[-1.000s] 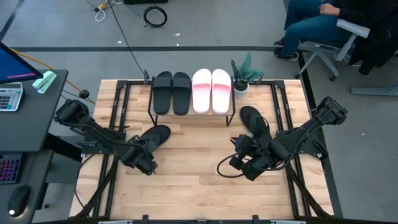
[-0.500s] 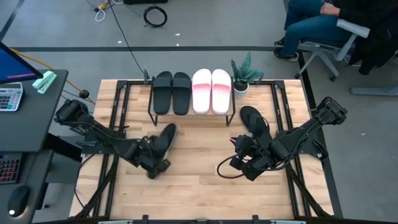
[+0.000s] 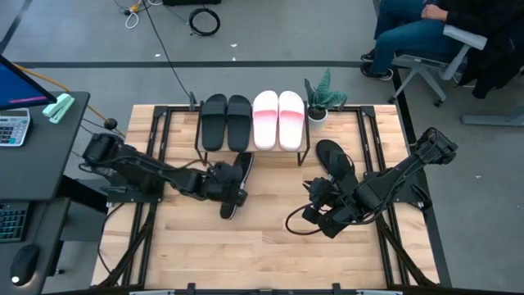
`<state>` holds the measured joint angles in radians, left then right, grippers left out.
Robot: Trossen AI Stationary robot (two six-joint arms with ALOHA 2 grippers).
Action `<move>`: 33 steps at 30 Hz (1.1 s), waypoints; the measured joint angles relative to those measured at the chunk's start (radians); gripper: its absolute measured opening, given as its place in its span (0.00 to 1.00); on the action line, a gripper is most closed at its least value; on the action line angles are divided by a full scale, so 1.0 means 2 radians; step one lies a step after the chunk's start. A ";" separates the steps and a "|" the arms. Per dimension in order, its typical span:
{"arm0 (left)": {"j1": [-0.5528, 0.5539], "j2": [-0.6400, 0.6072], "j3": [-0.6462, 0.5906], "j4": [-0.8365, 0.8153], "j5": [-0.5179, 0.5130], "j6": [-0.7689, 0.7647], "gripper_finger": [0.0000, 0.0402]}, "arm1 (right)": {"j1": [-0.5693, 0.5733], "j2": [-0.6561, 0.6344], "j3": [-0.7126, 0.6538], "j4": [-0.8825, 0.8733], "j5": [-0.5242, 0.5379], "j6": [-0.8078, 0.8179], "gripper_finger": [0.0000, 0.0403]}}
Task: Pick and place slides into the shelf
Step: Put the left black slipper under the shelf
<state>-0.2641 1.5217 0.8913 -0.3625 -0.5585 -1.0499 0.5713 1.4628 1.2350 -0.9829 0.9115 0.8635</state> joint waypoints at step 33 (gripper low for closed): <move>0.096 0.079 0.063 -0.023 0.082 0.100 0.34 | 0.000 0.000 0.000 0.002 -0.002 -0.009 0.11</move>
<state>-0.0720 1.6798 1.0172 -0.4090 -0.3952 -0.8500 0.5714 1.4624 1.2352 -0.9793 0.9073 0.8446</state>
